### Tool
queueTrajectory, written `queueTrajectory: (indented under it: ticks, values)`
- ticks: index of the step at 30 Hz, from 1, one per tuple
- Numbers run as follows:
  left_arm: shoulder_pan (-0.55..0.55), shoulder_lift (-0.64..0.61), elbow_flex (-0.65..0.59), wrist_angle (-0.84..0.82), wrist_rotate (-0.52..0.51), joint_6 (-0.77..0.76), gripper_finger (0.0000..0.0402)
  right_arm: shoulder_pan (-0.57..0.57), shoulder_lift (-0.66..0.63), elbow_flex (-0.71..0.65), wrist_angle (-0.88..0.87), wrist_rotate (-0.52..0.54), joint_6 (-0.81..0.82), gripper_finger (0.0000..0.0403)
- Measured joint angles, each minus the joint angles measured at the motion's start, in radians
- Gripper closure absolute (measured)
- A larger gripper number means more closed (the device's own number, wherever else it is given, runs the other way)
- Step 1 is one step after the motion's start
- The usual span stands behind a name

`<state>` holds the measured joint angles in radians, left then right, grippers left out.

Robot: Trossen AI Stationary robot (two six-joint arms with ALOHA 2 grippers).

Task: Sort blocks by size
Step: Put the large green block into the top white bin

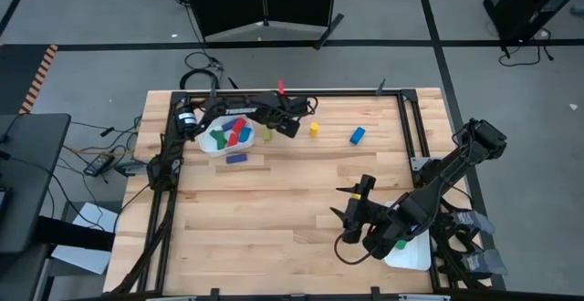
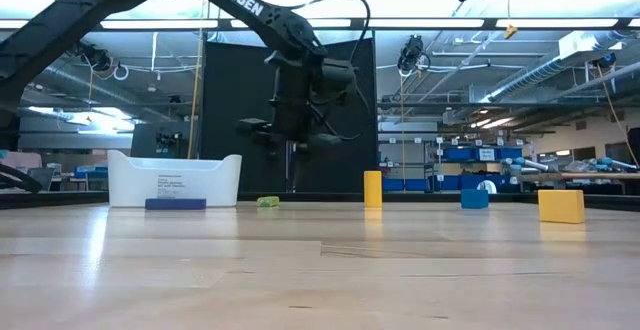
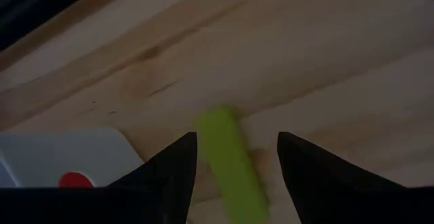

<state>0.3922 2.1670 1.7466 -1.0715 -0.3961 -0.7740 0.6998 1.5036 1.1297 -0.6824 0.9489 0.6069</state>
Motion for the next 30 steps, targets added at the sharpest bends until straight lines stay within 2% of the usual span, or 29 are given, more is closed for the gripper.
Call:
queueTrajectory:
  ticks: [5, 15, 30]
  values:
    - [0.024, 0.000, -0.001, 0.000, 0.010, -0.015, 0.0188, 0.000, 0.000, 0.000, 0.002, 0.000, -0.006, 0.0125]
    - [0.065, 0.008, -0.001, -0.004, 0.107, -0.023, 0.0188, 0.001, 0.000, 0.000, 0.008, 0.000, -0.009, 0.0140]
    - [0.073, 0.084, 0.001, -0.001, 0.181, -0.011, 0.0188, 0.020, 0.000, 0.000, 0.029, 0.004, -0.035, 0.0152]
